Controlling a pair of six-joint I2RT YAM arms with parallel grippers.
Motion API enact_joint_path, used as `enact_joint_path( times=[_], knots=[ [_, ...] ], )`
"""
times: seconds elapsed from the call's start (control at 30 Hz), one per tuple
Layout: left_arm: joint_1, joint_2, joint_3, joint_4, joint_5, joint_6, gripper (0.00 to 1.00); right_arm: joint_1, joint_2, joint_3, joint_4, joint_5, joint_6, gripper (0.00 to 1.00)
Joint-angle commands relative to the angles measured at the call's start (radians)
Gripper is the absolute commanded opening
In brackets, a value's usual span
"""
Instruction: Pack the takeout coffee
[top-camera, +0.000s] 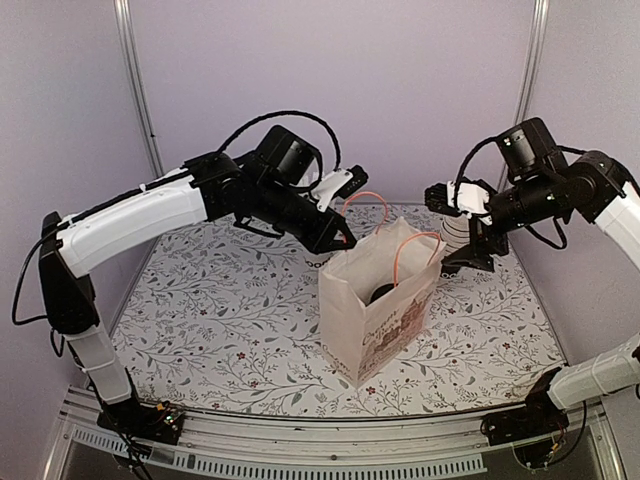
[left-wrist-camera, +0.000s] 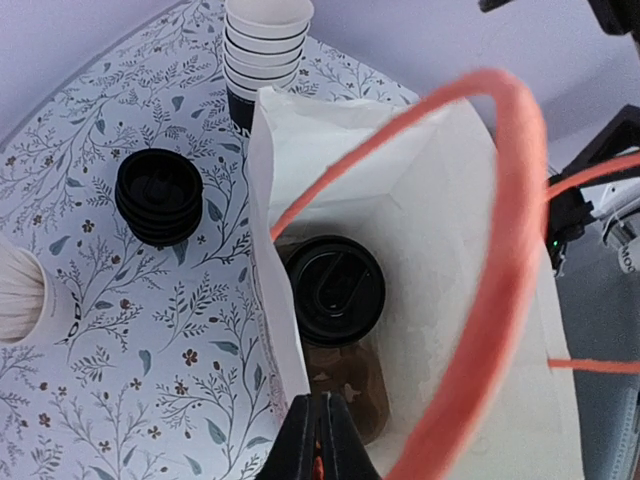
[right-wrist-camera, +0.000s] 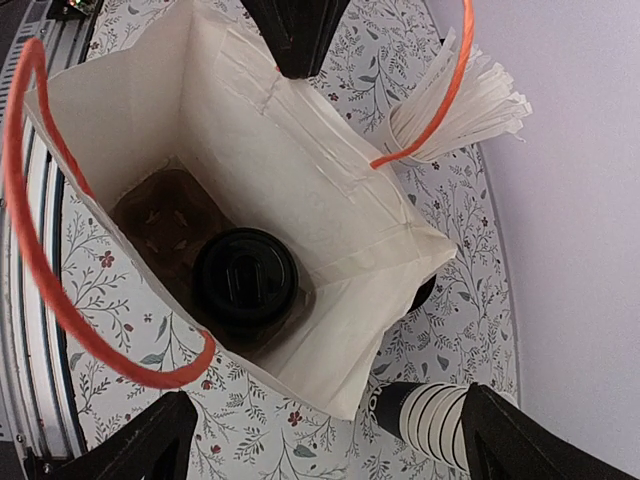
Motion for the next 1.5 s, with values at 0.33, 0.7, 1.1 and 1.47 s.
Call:
enact_joint_path(
  times=[0.33,0.7,1.1,1.47],
  knots=[
    [-0.102,0.077,0.155,-0.045,-0.031,0.108,0.00,-0.136,-0.178,-0.086,0.023,-0.007,0.022,0.97],
    [-0.284,0.108,0.154,0.017,-0.060,0.102,0.00,-0.251,-0.230,-0.149,0.151,0.051,0.073,0.99],
    [-0.452,0.132,0.144,0.031,-0.090,0.055,0.00,-0.326,-0.300,-0.246,0.201,0.055,0.091,0.99],
    [-0.492,0.111,0.116,0.028,-0.148,0.038,0.00,-0.335,-0.294,-0.229,0.185,0.023,0.092,0.99]
  ],
)
